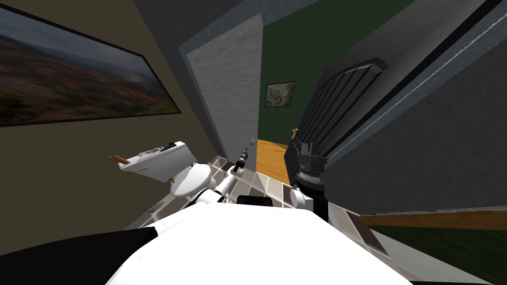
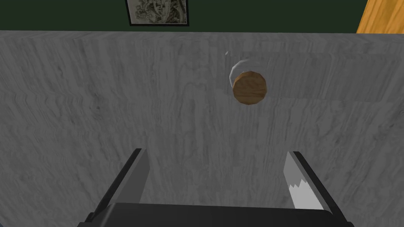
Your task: Push the door open
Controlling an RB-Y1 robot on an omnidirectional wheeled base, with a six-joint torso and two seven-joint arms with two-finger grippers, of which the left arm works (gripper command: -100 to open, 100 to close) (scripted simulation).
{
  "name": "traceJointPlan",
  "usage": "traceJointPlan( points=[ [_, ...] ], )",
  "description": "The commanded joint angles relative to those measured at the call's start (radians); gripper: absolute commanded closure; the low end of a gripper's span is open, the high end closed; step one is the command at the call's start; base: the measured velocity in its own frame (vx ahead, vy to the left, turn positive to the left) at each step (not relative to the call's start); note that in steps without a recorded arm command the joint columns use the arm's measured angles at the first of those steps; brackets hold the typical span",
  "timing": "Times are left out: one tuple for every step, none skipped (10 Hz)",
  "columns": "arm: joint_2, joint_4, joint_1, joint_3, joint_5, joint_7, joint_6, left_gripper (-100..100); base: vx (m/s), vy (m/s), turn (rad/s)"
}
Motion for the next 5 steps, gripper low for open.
traceJointPlan(
  points=[
    [-0.002, 0.034, -0.018, -0.004, 0.002, 0.000, 0.000, -100, 0.059, 0.078, -0.044],
    [-0.005, 0.052, -0.029, -0.007, 0.003, 0.000, 0.001, -100, 0.051, 0.075, -0.037],
    [-0.007, 0.069, -0.040, -0.009, 0.005, 0.000, 0.003, -100, 0.048, 0.073, -0.043],
    [-0.009, 0.087, -0.051, -0.011, 0.006, 0.000, 0.005, -100, 0.052, 0.061, -0.042],
    [-0.011, 0.103, -0.061, -0.013, 0.007, 0.000, 0.006, -100, 0.040, 0.051, -0.038]
  ],
)
